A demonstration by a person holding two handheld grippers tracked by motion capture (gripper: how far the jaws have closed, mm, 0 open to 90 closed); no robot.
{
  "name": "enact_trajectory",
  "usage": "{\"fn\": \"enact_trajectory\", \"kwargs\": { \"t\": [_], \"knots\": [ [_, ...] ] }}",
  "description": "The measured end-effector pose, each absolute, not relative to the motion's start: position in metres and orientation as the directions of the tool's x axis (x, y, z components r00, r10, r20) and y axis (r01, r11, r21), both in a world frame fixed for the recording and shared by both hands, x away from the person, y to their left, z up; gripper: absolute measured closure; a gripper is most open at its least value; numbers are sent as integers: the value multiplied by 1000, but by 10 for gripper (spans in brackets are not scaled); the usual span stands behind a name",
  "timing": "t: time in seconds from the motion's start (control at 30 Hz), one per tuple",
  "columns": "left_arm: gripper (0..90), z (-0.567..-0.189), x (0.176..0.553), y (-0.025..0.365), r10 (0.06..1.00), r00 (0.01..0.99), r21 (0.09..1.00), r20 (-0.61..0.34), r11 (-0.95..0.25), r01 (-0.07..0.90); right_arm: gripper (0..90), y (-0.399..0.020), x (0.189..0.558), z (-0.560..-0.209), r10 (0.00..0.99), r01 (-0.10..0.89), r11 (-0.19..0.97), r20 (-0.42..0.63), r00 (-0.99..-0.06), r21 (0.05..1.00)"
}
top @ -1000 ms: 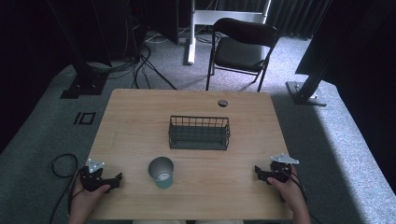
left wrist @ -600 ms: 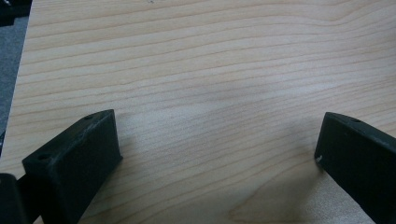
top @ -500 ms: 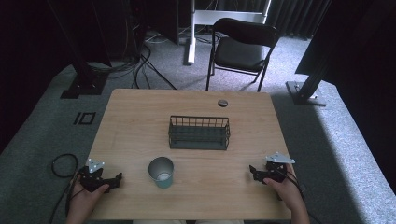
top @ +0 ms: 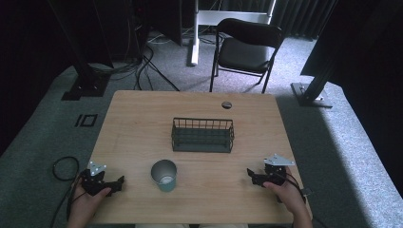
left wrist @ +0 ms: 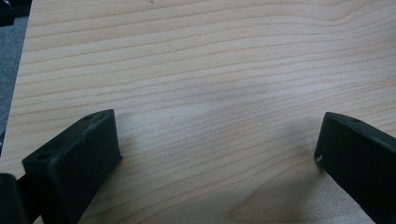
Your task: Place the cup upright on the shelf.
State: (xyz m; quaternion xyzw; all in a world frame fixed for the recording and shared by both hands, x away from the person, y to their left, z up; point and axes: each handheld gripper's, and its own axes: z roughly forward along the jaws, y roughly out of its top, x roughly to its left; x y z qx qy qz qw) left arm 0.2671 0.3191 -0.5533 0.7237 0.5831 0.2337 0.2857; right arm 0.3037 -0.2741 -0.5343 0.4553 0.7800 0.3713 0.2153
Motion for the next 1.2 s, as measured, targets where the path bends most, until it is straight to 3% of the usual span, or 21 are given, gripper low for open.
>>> {"fn": "enact_trajectory", "kwargs": {
  "t": [0.37, 1.2],
  "knots": [
    [4, -553, 267, 319, 977, 212, 685, 6, -158, 711, 130, -252, 305, -531, 823, 516, 339, 17, -568, 787],
    [4, -553, 267, 319, 978, 211, 686, 5, -156, 710, 127, -180, 291, -510, 609, 345, 423, 19, -793, 838]
  ]
}}
